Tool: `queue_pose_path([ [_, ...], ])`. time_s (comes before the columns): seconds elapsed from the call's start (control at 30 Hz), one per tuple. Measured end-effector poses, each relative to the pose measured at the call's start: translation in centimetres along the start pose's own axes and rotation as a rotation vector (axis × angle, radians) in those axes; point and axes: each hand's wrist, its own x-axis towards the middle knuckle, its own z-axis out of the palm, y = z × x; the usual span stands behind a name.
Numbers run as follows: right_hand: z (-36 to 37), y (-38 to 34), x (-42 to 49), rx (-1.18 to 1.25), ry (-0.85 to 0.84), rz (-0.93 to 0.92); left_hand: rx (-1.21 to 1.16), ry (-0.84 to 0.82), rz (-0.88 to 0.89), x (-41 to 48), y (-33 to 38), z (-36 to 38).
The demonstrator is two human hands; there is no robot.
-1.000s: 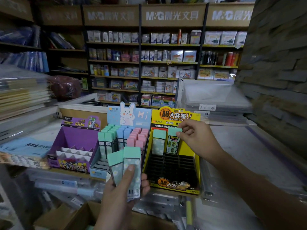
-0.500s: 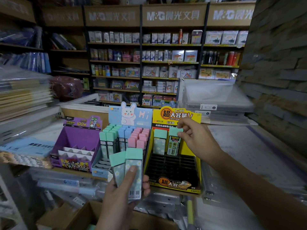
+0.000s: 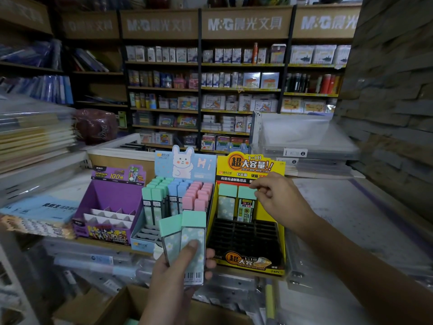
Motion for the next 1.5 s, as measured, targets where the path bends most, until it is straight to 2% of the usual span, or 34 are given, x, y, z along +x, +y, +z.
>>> queue_pose_path([
  [0.17, 0.0, 0.1, -0.1, 0.002, 0.014, -0.004, 0.024, -0.01, 0.007, -0.5, 0.3, 0.5],
  [0.27, -0.5, -1.3, -0.2, 0.122, 0.052, 0.0, 0.016, -0.022, 0.011, -0.7, 0.6, 0.8],
  [0.43, -0.9, -5.4, -1.0, 0.638, -0.208, 0.057, 0.006, -0.031, 0.027, -0.9, 1.0, 1.5],
  [0.63, 0.3, -7.2, -2.2, 0.77, -0.389, 0.112, 0.041, -0.033, 0.046, -1.3, 1.1, 2.1],
  [0.83, 0.3, -6.8, -2.1, 0.919, -0.383, 0.189, 0.04, -0.042, 0.027, -1.7, 1.3, 1.8],
  [0.97, -0.6, -6.3, -1.0, 0.961, -0.28, 0.21, -0.071, -0.061, -0.081, -1.3, 1.6, 0.8],
  [1.07, -1.4, -5.5, 0.0, 0.955, -0.172, 0.228, -0.086, -0.078, -0.137, -0.9, 1.7, 0.4],
  [1.2, -1.3, -4.3, 1.1, 0.808, -0.076, 0.206, 0.012, -0.065, -0.072, -0.7, 1.5, -0.1],
  [1.33, -0.6, -3.5, 1.6, 0.612, -0.05, 0.197, 0.094, -0.012, 0.034, -0.8, 1.4, 0.0],
  [1.5, 0.2, -3.1, 1.5, 0.4, -0.042, 0.137, 0.081, 0.064, 0.083, -0.8, 1.2, -0.4],
])
